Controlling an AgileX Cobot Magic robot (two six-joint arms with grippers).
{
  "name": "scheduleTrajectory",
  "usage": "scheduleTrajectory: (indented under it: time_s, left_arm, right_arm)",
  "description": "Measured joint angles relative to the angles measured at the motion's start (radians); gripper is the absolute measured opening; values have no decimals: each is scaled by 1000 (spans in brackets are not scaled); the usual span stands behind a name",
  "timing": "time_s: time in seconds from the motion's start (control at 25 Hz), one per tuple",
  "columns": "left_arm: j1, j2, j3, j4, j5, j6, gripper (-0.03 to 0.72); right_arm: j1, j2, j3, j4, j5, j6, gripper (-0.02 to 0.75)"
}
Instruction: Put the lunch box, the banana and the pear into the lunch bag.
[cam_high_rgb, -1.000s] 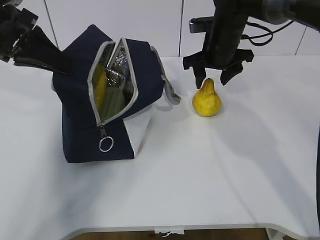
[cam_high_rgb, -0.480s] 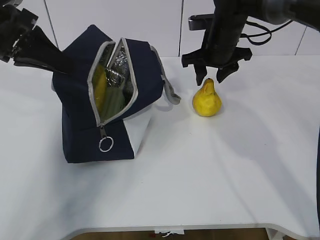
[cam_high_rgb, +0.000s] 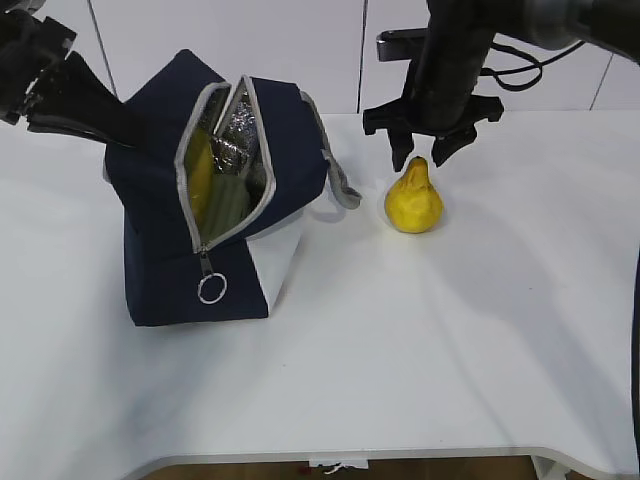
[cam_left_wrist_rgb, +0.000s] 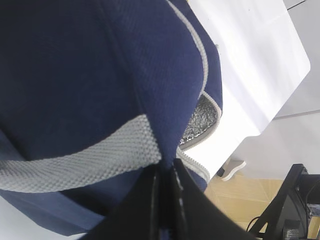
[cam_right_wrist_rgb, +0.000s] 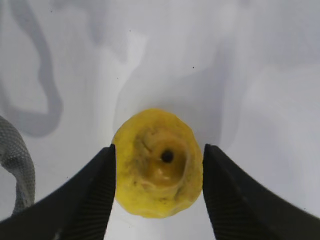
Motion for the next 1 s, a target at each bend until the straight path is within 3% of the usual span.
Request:
scheduleTrajectory:
  time_s: [0.52,0.84,1.0]
  left_arm:
    - [0,-4,0,23,2,0,-6]
    - [0,-5,0,24,2,0,-6]
    - [0,-5,0,24,2,0,-6]
  right_arm:
    - [-2,35,0,18,0,0,404]
    - [-4,35,0,18,0,2,283]
    - [-4,35,-14,18,40,-1,265]
